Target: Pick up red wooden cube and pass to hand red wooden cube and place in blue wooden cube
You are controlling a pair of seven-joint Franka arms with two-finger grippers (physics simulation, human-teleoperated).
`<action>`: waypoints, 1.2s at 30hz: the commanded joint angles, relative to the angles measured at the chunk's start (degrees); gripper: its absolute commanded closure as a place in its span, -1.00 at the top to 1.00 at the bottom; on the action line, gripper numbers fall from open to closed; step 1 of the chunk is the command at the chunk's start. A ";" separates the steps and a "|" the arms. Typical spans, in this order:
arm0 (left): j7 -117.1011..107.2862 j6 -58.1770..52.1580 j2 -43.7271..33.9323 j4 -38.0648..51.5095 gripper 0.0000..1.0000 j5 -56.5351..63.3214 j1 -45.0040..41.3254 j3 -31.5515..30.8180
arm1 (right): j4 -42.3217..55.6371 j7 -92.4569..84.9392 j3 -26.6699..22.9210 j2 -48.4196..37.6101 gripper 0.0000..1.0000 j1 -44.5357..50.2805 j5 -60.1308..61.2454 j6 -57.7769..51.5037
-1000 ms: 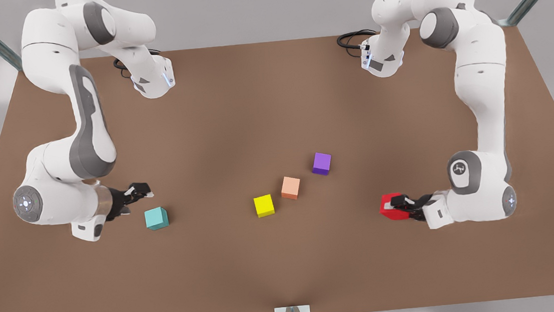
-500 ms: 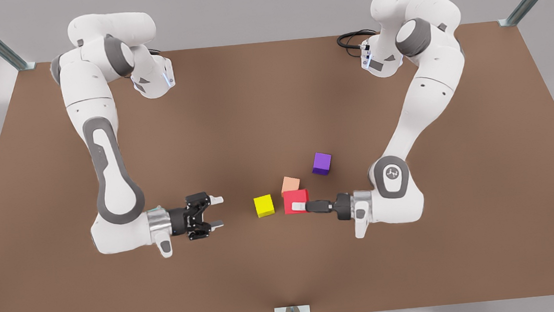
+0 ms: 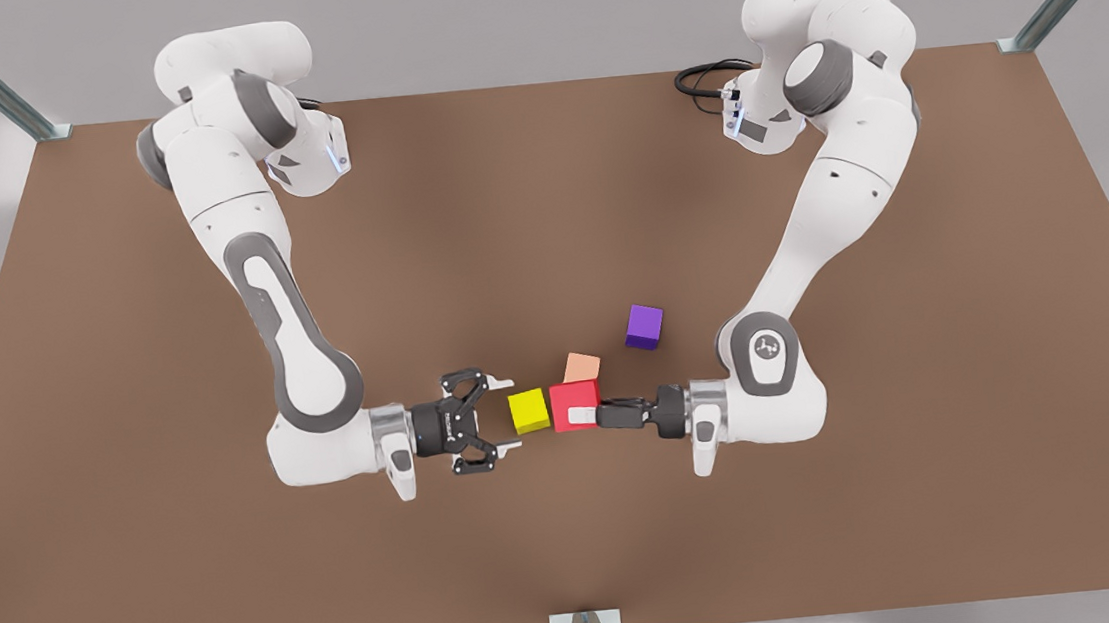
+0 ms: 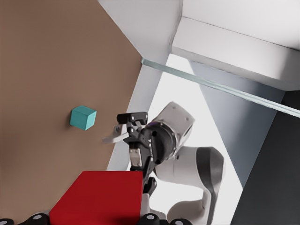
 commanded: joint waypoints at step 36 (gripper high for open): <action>1.61 -2.08 -0.01 -0.07 0.49 0.50 0.52 0.39 | 0.97 -14.27 2.57 0.54 1.00 2.03 5.22 6.50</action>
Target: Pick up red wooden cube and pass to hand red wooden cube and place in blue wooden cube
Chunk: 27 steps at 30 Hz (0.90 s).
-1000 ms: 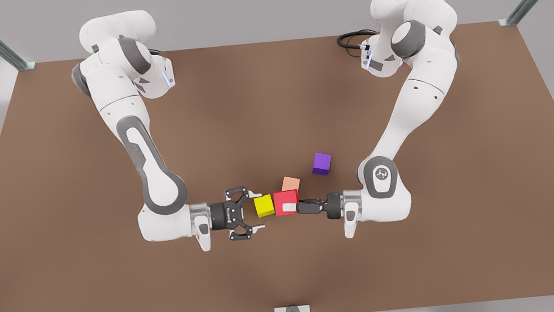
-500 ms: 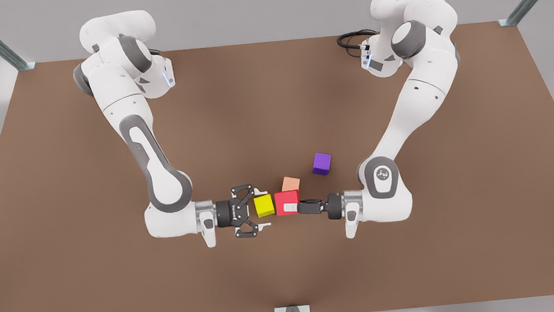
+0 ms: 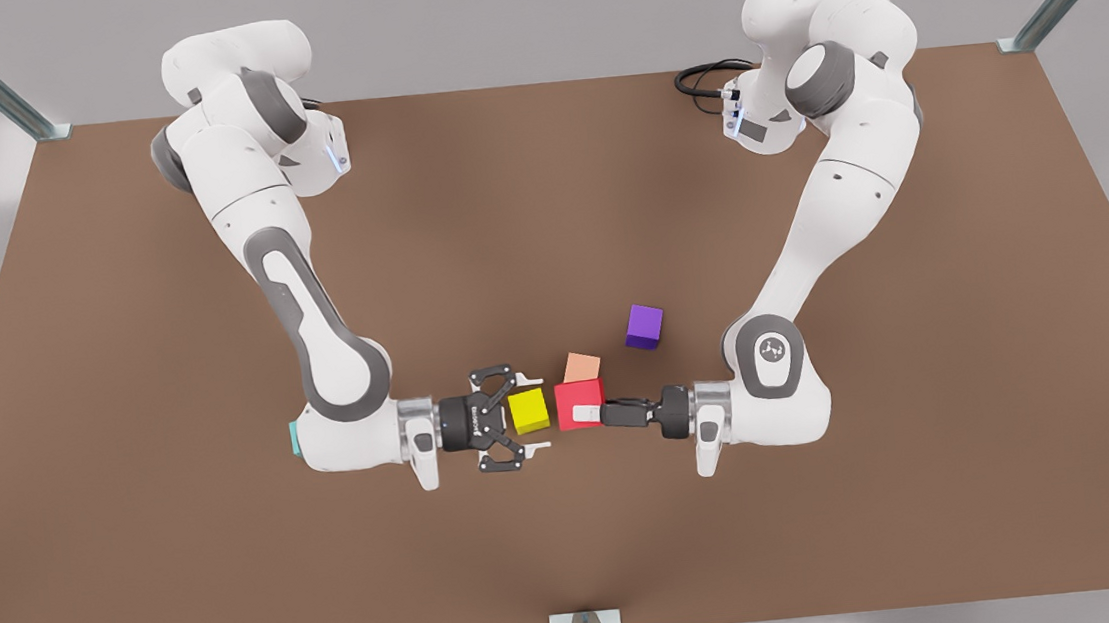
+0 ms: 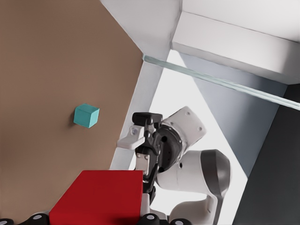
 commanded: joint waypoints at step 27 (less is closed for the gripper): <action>0.25 0.15 -0.17 0.11 0.49 0.04 -0.09 -0.05 | 4.22 -0.65 1.79 2.20 -0.19 4.54 0.13 8.06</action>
